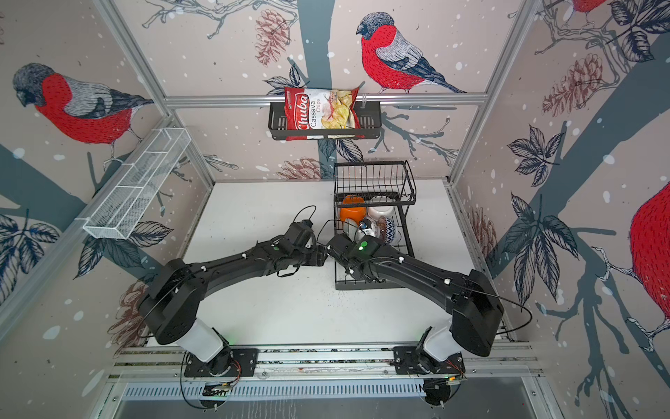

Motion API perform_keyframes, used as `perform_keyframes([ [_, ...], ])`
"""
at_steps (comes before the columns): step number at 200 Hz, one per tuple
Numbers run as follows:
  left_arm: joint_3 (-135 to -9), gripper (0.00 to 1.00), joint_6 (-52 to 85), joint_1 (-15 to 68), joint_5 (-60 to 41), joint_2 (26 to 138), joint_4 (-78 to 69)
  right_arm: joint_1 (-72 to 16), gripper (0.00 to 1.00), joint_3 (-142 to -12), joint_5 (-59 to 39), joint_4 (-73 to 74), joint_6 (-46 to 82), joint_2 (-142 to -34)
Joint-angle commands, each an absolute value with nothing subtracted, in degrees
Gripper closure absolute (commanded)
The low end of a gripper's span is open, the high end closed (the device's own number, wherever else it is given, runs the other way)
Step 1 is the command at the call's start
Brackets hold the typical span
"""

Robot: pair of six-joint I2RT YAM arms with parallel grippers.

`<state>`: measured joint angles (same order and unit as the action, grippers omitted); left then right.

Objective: Load the bowls into the dish rack
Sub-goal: 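Lower the green-patterned bowl on edge into the rack beside the cream bowl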

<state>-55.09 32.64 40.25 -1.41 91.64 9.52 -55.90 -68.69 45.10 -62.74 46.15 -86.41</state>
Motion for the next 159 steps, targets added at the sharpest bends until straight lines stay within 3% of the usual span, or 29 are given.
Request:
perform_keyframes([
  [1, -53.79, 0.25, 32.36, 38.35, -0.23, 89.60, 8.27, -56.21, 1.00, -69.35, 48.36, -64.77, 47.73, -87.75],
  [68, -51.63, 0.24, 32.13, 31.98, 6.53, 84.11, 10.66, -56.48, 1.00, -71.66, 50.80, -66.79, 46.34, -93.26],
  [159, -50.57, 0.24, 31.26, 25.86, 6.15, 80.60, 9.75, -55.90, 1.00, -74.23, 56.43, -68.63, 42.82, -99.00],
])
